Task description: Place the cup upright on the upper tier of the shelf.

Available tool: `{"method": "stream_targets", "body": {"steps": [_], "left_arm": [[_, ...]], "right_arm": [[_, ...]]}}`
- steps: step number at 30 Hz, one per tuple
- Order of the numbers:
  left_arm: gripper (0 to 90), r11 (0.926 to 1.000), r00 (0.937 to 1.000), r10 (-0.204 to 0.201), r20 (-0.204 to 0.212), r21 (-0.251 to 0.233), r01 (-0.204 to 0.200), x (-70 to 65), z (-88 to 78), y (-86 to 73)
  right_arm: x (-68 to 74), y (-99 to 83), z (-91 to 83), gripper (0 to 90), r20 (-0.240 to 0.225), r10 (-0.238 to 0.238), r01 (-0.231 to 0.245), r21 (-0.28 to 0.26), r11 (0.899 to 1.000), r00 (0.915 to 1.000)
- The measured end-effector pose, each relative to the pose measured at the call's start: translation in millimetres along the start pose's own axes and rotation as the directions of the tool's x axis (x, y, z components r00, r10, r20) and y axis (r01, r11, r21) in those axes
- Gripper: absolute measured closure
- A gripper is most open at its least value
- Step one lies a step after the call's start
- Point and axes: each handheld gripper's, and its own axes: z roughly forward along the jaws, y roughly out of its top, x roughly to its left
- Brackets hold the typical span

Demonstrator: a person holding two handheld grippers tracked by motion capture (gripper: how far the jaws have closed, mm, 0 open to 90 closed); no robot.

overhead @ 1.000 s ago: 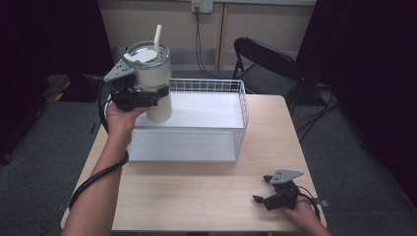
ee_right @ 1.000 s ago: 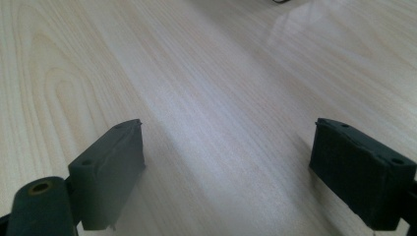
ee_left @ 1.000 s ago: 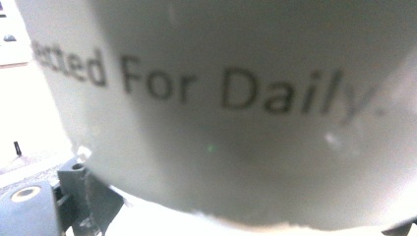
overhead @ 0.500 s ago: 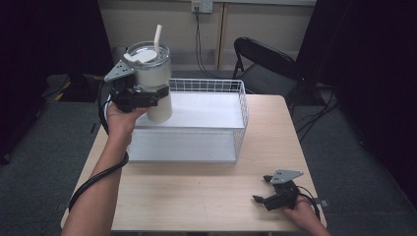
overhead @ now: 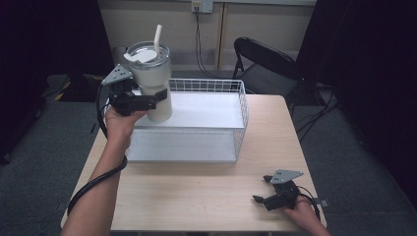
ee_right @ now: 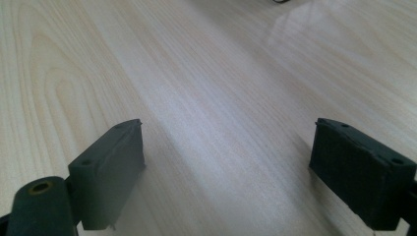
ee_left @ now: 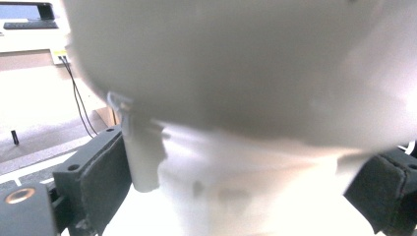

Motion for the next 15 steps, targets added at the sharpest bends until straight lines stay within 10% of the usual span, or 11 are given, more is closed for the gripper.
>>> {"method": "stream_targets", "body": {"steps": [15], "left_arm": [[10.1, 0.9993, 0.9998, -0.003, 0.020, 0.036, 0.002, 3.5, -16.0, -7.8]], "right_arm": [[-0.1, 0.0, 0.1, 12.4, 0.000, -0.002, 0.002, 0.000, 1.000, 1.0000]]}}
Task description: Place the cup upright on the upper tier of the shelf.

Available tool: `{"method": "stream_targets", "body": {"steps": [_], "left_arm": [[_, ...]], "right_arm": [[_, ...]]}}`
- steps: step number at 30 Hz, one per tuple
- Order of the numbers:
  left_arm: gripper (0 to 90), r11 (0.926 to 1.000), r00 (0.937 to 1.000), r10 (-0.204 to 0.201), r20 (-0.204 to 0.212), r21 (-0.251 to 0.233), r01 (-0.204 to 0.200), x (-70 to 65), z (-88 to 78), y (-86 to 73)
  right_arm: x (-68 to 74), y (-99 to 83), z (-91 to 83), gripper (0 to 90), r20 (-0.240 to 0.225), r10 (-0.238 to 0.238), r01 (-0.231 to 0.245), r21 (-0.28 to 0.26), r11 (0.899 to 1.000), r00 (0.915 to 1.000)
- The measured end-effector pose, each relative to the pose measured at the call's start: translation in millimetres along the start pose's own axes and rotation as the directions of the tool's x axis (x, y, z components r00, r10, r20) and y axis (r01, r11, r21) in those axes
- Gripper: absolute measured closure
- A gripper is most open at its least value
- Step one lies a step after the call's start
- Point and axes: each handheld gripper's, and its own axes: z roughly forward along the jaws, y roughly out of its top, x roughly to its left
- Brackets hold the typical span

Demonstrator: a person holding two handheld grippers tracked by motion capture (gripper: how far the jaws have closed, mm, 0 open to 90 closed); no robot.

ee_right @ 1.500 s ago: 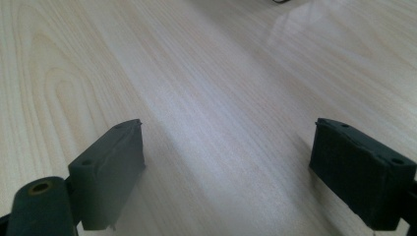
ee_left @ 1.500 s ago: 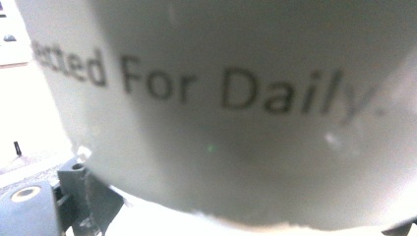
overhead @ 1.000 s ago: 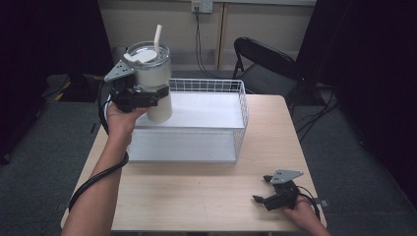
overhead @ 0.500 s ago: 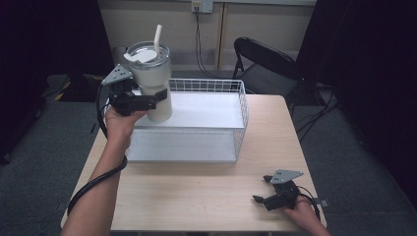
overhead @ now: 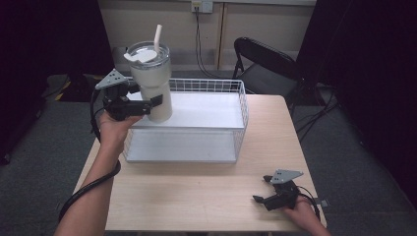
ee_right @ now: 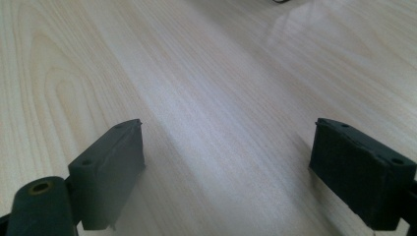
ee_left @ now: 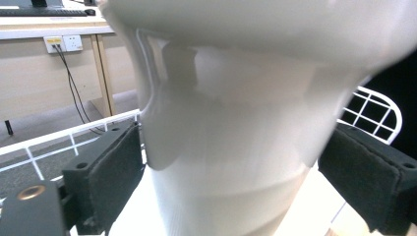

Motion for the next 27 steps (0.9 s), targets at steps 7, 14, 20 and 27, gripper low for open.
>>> {"method": "stream_targets", "body": {"steps": [7, 14, 20, 27], "left_arm": [[12.2, 1.0000, 0.9999, 0.003, -0.012, 0.008, -0.003, 1.1, -13.5, 0.4], [15.4, 0.9997, 0.9996, 0.010, -0.025, 0.023, -0.009, -0.1, -25.3, -5.3], [15.5, 0.9992, 0.9992, 0.027, -0.030, 0.031, -0.026, -1.1, -39.4, -8.3], [15.6, 0.9988, 0.9989, 0.034, -0.031, 0.037, -0.033, -2.3, -50.3, -14.0]], "right_arm": [[0.0, 0.0, 0.0, 12.4, 0.000, 0.001, -0.001, -0.001, 1.000, 1.0000], [0.1, 0.0, 0.0, 12.4, 0.000, 0.002, -0.002, 0.000, 1.000, 1.0000], [0.1, 0.0, 0.0, 12.4, 0.000, 0.001, -0.001, 0.000, 1.000, 1.0000], [0.2, 0.0, 0.0, 12.4, -0.001, 0.003, -0.003, 0.001, 1.000, 1.0000]]}}
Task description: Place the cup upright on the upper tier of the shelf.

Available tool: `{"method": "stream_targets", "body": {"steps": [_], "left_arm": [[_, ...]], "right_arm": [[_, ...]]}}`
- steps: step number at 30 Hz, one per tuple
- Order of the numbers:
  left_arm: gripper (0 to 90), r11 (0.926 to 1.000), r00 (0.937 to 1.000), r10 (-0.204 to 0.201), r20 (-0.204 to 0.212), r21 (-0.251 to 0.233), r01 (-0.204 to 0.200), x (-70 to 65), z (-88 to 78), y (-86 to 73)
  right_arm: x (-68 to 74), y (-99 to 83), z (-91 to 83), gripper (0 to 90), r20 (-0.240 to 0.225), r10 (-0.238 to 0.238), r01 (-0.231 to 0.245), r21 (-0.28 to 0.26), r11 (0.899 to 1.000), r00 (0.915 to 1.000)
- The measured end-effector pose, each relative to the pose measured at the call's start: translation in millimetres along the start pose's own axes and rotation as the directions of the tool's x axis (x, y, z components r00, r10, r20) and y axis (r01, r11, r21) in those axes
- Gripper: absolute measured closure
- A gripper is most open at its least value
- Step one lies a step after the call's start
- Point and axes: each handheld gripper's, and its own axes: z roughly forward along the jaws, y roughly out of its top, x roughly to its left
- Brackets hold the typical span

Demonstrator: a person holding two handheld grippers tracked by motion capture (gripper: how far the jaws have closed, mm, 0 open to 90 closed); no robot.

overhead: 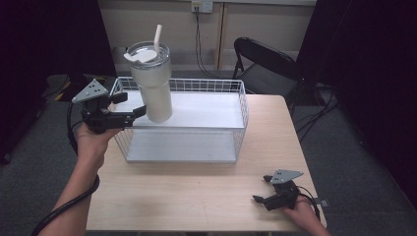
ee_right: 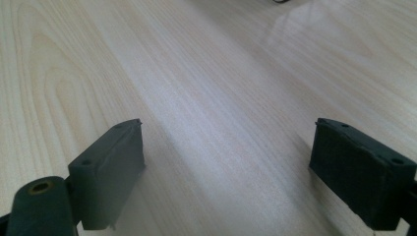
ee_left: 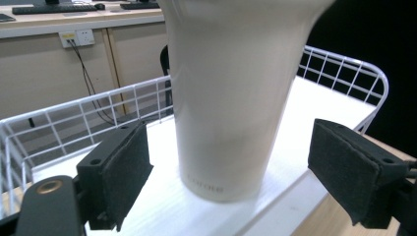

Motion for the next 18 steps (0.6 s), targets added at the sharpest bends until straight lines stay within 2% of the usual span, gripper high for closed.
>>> {"method": "stream_targets", "body": {"steps": [8, 12, 14, 18], "left_arm": [[15.6, 1.0000, 0.9997, 0.002, 0.023, 0.003, -0.002, -7.4, -9.1, -10.8], [15.6, 0.9999, 0.9991, 0.014, 0.039, -0.001, -0.014, -14.0, -13.3, -22.6], [15.6, 1.0000, 0.9985, -0.003, 0.055, -0.005, 0.003, -14.9, -15.0, -27.8], [15.7, 1.0000, 0.9980, 0.003, 0.062, -0.003, -0.003, -17.9, -18.8, -36.4]], "right_arm": [[-0.1, 0.0, 0.0, 12.4, 0.000, -0.002, 0.002, 0.001, 1.000, 1.0000], [-0.1, 0.0, 0.0, 12.4, 0.000, -0.002, 0.002, 0.001, 1.000, 1.0000], [-0.1, 0.0, 0.0, 12.4, 0.000, -0.002, 0.002, 0.001, 1.000, 1.0000], [-0.1, 0.0, 0.0, 12.4, 0.000, -0.002, 0.002, 0.001, 1.000, 1.0000]]}}
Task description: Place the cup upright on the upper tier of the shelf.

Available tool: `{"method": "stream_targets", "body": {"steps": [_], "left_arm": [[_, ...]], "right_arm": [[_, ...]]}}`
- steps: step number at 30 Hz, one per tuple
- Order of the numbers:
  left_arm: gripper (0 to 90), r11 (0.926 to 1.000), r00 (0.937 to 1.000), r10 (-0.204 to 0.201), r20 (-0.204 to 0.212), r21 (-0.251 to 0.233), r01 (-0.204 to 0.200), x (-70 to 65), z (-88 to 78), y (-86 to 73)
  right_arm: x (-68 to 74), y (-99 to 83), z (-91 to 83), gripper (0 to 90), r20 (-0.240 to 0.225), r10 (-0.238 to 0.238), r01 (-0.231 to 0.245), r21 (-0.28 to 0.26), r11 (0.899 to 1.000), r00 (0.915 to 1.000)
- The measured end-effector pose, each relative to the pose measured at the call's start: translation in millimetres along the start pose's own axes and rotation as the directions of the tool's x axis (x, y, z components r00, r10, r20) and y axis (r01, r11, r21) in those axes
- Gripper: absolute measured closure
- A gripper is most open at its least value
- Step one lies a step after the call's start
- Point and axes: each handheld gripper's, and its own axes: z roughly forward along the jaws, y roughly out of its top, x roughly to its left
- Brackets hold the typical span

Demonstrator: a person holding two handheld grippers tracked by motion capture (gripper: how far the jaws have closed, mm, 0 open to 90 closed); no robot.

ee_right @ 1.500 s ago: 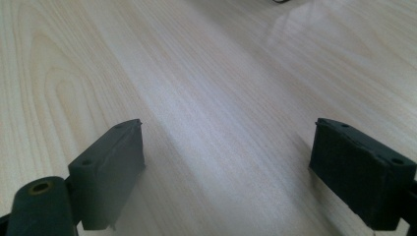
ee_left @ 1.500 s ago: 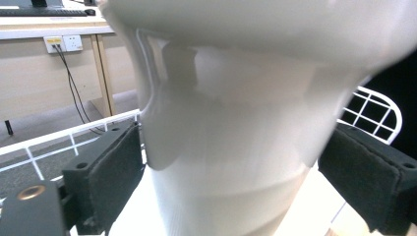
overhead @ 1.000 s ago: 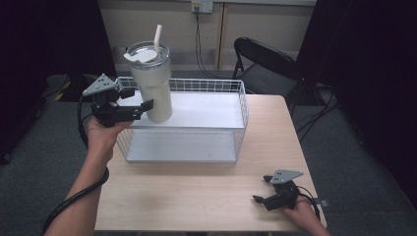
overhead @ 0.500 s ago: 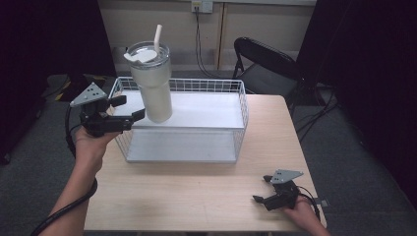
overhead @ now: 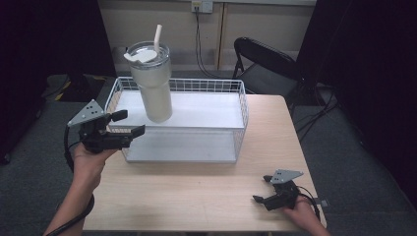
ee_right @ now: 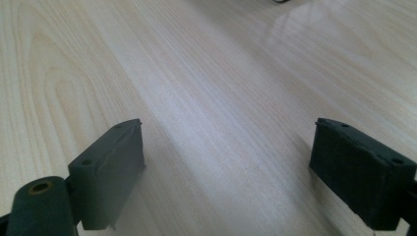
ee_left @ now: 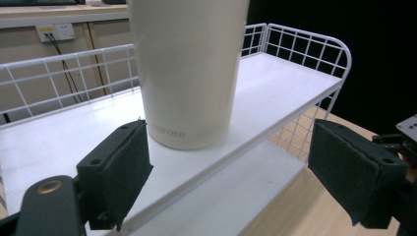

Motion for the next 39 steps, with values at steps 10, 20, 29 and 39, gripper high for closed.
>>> {"method": "stream_targets", "body": {"steps": [10, 20, 29, 39], "left_arm": [[15.7, 0.9997, 0.9996, 0.012, 0.027, 0.019, -0.013, -13.7, -3.9, -37.8], [16.0, 0.9971, 0.9979, -0.016, 0.063, 0.075, 0.011, -20.7, 9.1, -97.7], [15.9, 0.9945, 0.9976, -0.029, 0.063, 0.102, 0.022, -22.9, 16.2, -129.4], [15.9, 0.9887, 0.9976, -0.037, 0.058, 0.147, 0.028, -24.2, 20.2, -157.9]], "right_arm": [[0.0, 0.0, 0.0, 12.4, 0.000, 0.000, 0.000, 0.000, 1.000, 1.0000], [0.0, 0.0, 0.0, 12.4, 0.000, 0.000, 0.000, 0.000, 1.000, 1.0000], [0.0, 0.0, 0.0, 12.4, 0.000, 0.000, 0.000, 0.000, 1.000, 1.0000], [0.0, 0.0, 0.0, 12.4, 0.000, 0.000, 0.000, 0.000, 1.000, 1.0000]]}}
